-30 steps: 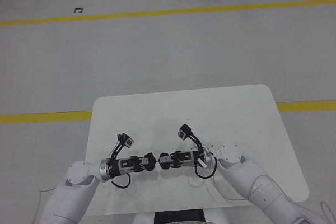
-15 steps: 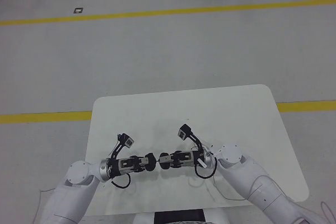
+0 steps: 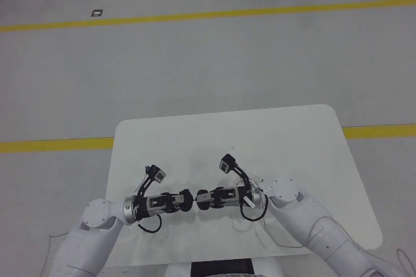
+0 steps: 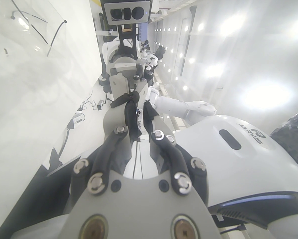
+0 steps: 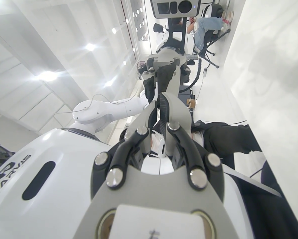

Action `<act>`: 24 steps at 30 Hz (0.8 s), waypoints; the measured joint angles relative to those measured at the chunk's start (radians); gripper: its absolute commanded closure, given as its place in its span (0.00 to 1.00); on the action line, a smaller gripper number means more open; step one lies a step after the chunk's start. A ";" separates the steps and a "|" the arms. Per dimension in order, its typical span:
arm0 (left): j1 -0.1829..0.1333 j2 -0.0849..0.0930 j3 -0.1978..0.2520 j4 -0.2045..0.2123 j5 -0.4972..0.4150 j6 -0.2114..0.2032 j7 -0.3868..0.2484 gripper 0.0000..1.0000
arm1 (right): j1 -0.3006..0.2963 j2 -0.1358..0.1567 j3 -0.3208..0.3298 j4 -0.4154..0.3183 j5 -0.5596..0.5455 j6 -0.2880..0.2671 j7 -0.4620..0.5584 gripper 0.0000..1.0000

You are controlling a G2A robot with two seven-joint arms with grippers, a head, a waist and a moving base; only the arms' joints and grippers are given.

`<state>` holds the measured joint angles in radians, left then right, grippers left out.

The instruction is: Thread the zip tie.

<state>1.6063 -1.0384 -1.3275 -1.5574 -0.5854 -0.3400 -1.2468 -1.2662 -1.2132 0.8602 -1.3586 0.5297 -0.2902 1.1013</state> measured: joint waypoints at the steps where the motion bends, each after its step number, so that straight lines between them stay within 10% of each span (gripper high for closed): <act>1: 0.000 0.000 0.000 0.000 0.000 0.000 0.000 0.93 | 0.001 0.000 0.000 0.000 0.000 0.000 0.000 1.00; 24: 0.000 0.000 0.000 0.000 0.000 0.000 0.000 0.93 | 0.006 -0.004 -0.009 0.006 0.002 -0.006 -0.008 1.00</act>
<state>1.6063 -1.0384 -1.3275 -1.5574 -0.5854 -0.3400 -1.2468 -1.2603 -1.2169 0.8511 -1.3527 0.5317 -0.2964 1.0933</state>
